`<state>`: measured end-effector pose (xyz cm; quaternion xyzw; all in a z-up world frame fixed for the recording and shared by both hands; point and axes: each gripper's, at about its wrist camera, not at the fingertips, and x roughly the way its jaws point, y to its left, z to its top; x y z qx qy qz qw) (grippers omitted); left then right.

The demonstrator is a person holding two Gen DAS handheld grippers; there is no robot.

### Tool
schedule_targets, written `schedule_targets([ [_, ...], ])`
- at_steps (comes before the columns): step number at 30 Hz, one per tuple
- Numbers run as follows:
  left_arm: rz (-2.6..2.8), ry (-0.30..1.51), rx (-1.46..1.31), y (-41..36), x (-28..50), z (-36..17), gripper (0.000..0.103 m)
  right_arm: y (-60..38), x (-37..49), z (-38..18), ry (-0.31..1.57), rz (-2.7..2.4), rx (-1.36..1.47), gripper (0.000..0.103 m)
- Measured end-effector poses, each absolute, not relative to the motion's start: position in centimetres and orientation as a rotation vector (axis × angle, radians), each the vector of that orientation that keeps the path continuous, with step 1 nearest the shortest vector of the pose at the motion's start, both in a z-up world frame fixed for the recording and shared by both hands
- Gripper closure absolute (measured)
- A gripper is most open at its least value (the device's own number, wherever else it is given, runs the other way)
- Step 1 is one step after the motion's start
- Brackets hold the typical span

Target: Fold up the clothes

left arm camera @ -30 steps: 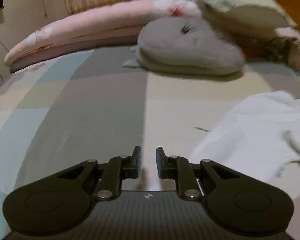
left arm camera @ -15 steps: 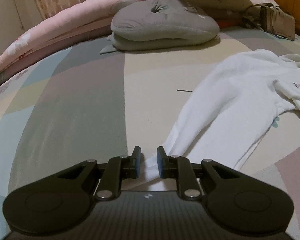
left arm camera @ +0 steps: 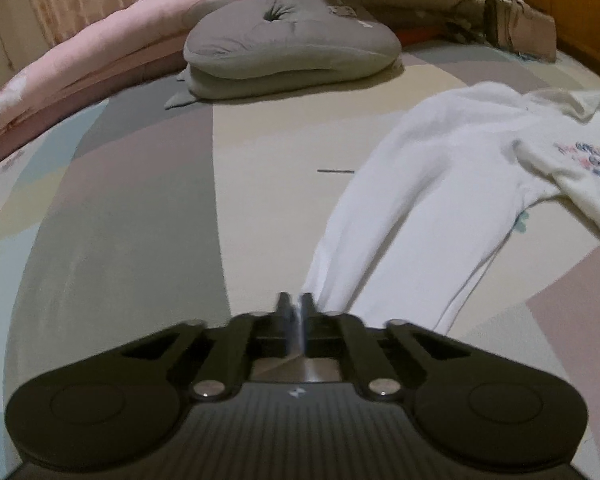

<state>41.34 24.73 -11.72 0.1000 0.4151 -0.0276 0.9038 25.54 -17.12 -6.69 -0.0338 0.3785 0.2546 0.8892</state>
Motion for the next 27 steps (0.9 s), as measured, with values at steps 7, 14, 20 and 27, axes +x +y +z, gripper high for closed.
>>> schedule_targets([
  [7,0.079,0.769,0.130,27.0,44.5,-9.6,0.103,-17.4,25.5,-6.7,0.785,0.510,-0.067,0.000],
  [14,0.128,0.750,0.038,29.4,43.5,-9.0,0.093,-17.4,25.6,-6.6,0.782,0.501,-0.064,0.000],
  [20,0.133,0.760,-0.032,31.2,39.7,-9.1,0.072,-17.5,25.5,-6.5,0.776,0.516,-0.053,0.000],
  [27,0.246,0.829,-0.030,33.6,36.6,-12.2,0.048,-16.8,25.3,-6.3,0.770,0.539,-0.052,0.000],
])
